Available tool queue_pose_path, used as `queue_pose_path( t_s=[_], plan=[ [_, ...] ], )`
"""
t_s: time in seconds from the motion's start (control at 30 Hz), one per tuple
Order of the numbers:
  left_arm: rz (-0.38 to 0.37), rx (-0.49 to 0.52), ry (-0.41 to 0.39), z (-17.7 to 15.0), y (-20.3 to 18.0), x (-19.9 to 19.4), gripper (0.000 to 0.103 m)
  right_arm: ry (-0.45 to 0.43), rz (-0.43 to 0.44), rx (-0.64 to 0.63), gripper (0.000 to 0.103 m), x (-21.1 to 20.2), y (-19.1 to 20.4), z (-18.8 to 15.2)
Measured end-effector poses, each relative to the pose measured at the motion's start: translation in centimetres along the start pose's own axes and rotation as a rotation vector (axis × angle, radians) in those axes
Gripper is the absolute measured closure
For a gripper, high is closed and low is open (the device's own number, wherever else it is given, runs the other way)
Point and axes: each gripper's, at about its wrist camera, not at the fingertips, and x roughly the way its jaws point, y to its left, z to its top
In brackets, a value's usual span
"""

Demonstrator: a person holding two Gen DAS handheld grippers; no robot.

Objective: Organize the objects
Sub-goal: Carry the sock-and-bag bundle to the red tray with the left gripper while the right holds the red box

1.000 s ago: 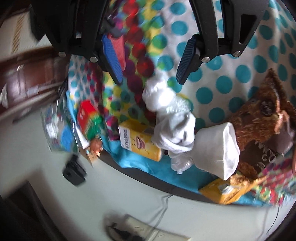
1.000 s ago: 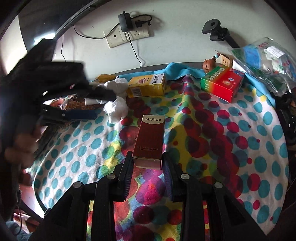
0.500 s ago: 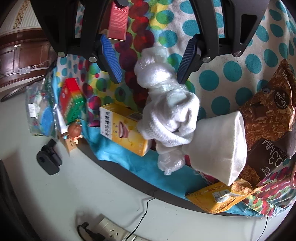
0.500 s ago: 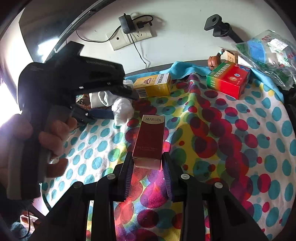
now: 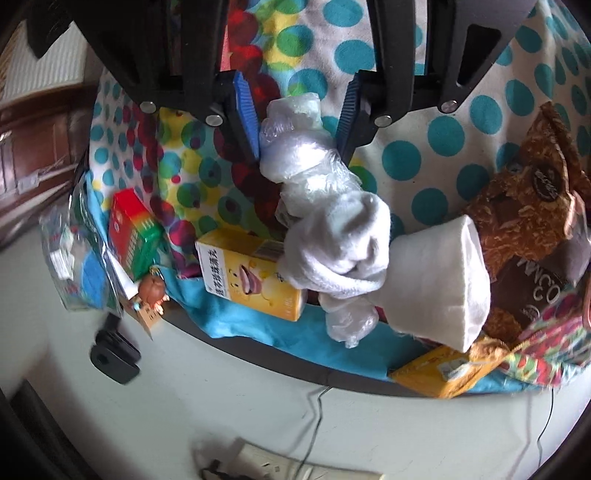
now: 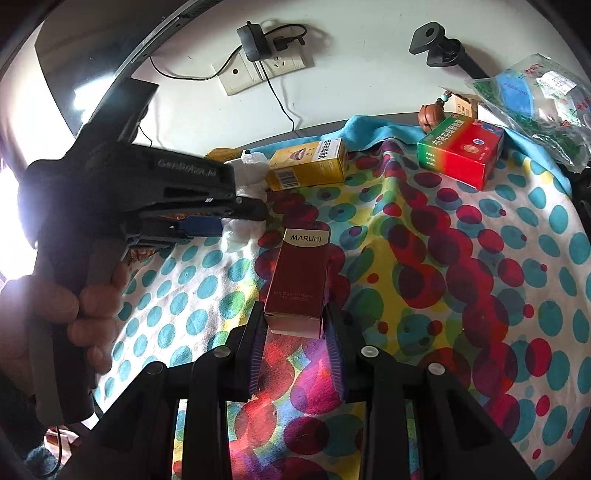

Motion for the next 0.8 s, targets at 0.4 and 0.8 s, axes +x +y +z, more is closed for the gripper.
queue_pose_path(
  t_s=[0.4, 0.8],
  plan=[
    [0.143, 0.196, -0.101, -3.3, -0.4, -3.9, 0.064, 0.006, -0.076, -0.060, 0.074, -0.9, 2.4, 0.1],
    [0.201, 0.250, -0.187, -5.7, 2.0, -9.8, 0.064, 0.009, -0.104, -0.148, 0.074, -1.9, 7.0, 0.7]
  ],
)
